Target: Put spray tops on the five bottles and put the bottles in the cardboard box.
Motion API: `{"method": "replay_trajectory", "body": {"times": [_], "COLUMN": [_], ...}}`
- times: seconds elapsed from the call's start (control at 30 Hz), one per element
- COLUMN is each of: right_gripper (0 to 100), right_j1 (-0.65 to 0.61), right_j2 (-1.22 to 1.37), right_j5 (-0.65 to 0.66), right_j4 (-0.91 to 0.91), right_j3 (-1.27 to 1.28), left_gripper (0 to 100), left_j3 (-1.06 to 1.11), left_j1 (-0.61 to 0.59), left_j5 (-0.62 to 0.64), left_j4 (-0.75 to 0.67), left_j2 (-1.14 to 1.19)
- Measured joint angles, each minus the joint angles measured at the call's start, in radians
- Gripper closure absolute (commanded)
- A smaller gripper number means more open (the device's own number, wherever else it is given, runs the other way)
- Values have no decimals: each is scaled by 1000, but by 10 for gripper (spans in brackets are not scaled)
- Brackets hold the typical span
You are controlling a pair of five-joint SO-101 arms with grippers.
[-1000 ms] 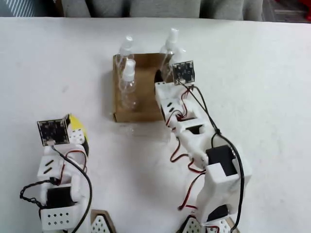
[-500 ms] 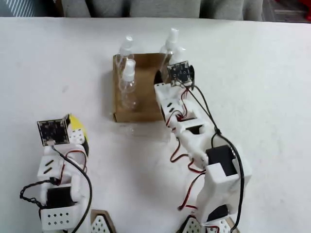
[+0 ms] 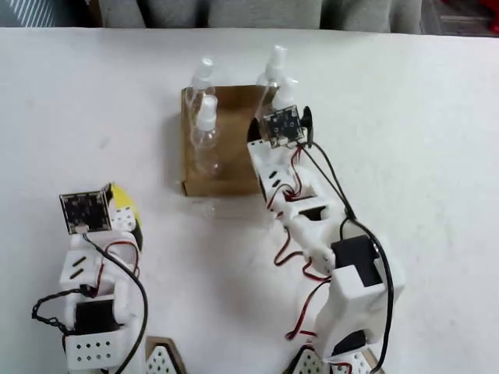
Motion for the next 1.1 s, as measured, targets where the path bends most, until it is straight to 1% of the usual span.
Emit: {"method": "replay_trajectory", "body": {"times": [0.27, 0.43, 0.9, 1.1], "right_gripper": [643, 574, 571, 571], "right_j1": [-11, -15, -15, -14], "right_j2": [0, 0, -2, -81], "right_j5": [0, 0, 0, 0], "right_j4": [0, 40, 61, 84], "right_j3": [0, 0, 0, 0], "left_gripper": [978, 978, 978, 978], "left_j3": [0, 0, 0, 0], "left_j1": [0, 0, 0, 0], "left_j5": [0, 0, 0, 0], "left_j4": [0, 0, 0, 0], "left_j2": [0, 0, 0, 0]}}
